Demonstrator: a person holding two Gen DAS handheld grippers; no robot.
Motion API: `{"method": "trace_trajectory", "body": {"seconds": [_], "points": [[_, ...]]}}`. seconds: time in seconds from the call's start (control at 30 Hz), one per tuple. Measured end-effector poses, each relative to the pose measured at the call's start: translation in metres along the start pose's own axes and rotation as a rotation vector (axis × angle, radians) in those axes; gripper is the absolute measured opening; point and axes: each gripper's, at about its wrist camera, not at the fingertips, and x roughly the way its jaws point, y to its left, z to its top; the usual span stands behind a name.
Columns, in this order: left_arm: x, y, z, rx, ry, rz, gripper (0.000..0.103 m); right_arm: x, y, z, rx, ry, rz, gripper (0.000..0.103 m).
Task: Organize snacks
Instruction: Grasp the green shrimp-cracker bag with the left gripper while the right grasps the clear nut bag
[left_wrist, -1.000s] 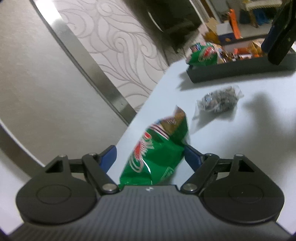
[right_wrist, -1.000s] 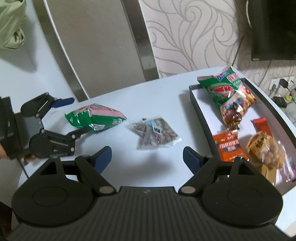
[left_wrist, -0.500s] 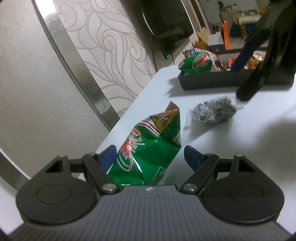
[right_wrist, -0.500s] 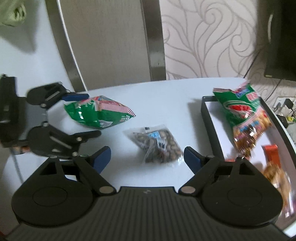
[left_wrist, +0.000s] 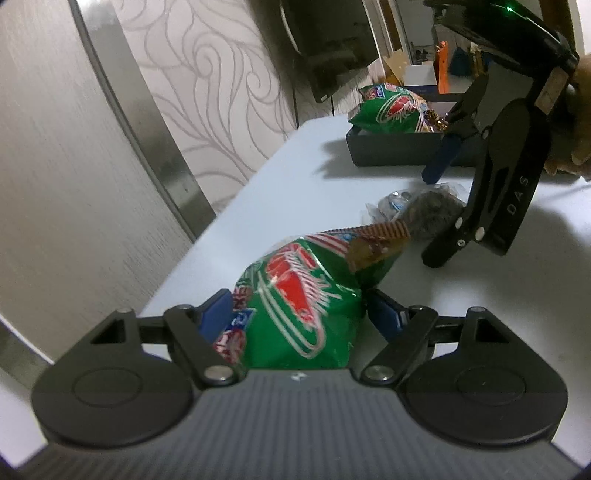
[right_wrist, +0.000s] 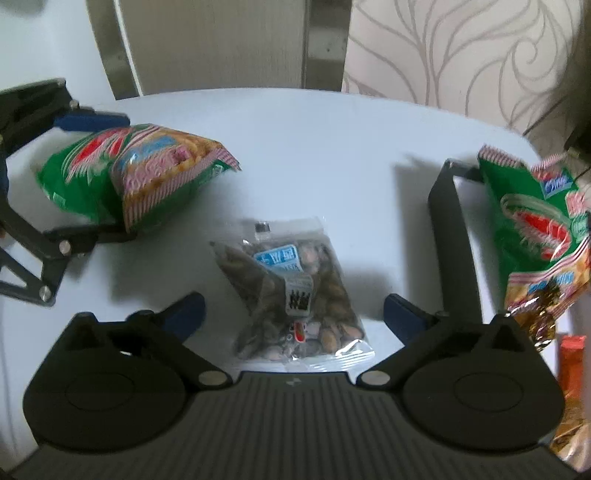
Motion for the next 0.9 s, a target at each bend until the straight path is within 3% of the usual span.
{"method": "trace_trajectory", "body": {"seconds": [0.33,0.77,0.83,0.9], "points": [[0.002,-0.001,0.002,-0.039,-0.001,0.015,0.082,-0.001,-0.006,-0.003,0.016,-0.043,-0.01,0.103],[0.003,-0.009,0.001,-0.129,0.025,0.089,0.082,0.001,0.005,0.004,0.008,0.01,-0.009,0.103],[0.004,-0.01,0.003,-0.154,0.033,0.106,0.075,-0.001,0.007,0.002,0.009,-0.003,-0.011,0.098],[0.003,-0.01,0.004,-0.197,0.038,0.121,0.073,-0.008,0.009,-0.001,0.012,-0.031,-0.015,0.074]]}}
